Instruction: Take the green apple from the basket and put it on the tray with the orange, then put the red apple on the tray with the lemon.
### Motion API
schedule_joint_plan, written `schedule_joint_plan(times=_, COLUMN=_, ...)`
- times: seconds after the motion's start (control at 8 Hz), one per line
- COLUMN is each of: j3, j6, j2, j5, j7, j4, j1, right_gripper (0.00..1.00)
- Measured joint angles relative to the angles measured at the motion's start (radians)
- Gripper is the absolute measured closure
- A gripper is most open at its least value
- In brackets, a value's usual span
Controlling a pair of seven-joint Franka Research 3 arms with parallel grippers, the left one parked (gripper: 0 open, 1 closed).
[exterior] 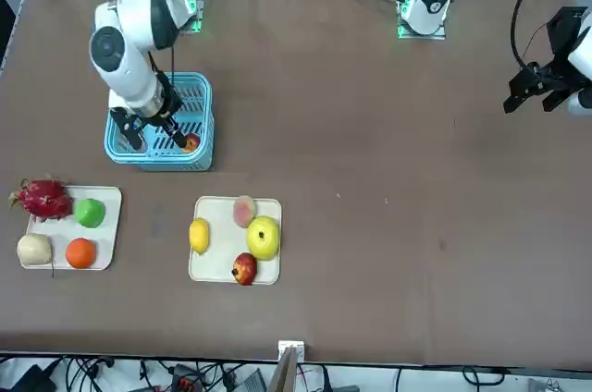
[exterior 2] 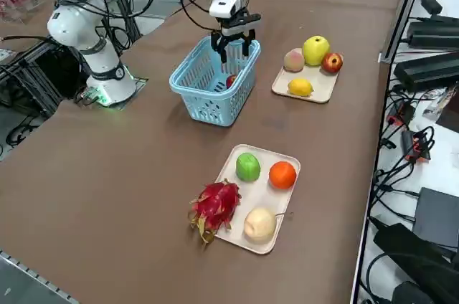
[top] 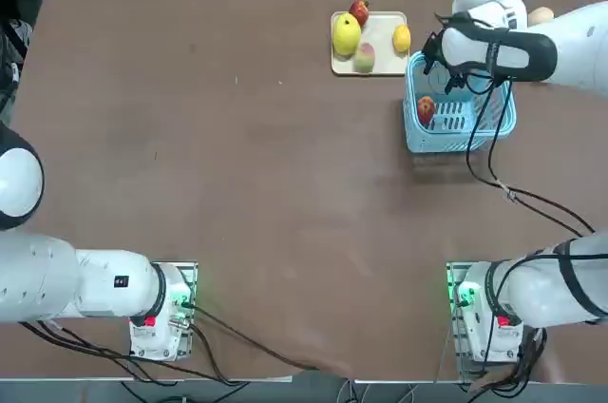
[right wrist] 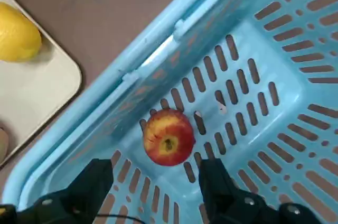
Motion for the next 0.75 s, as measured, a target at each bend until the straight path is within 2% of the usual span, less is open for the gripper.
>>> schedule_joint_plan(times=0.75, j3=0.000, j6=0.153, j2=0.016, j5=0.000, j7=0.002, j4=-0.116, j1=0.003, right_gripper=0.00)
